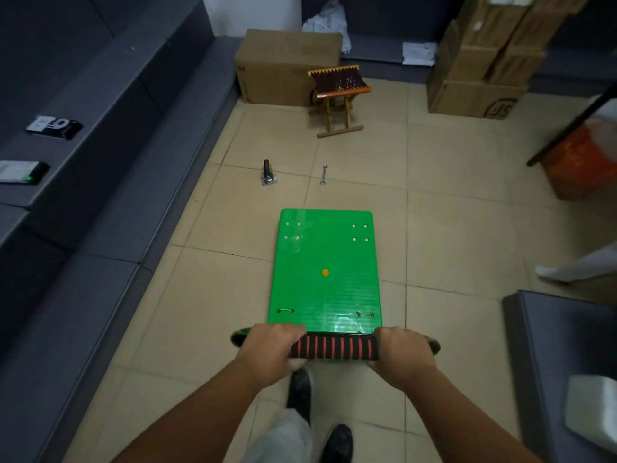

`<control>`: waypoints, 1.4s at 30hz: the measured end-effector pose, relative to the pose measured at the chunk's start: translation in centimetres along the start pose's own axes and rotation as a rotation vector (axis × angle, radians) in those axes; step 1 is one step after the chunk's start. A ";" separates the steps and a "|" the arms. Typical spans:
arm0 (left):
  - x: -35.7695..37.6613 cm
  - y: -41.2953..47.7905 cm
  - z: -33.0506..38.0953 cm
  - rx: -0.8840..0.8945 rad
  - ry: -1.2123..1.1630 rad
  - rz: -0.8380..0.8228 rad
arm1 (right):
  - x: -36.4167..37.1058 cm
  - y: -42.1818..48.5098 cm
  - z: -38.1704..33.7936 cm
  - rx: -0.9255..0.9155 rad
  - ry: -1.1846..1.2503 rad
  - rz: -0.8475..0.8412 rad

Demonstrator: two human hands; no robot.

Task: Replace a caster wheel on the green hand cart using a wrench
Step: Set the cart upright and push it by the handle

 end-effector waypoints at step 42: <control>11.7 -36.9 11.7 -0.185 0.129 -0.121 | 20.1 -34.9 -14.7 0.058 -0.039 0.394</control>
Point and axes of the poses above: each hand's wrist, its own y-axis towards the middle knuckle, its own x-axis out of the palm, z = x × y, the point moved 9 cm from there along y, towards the middle knuckle
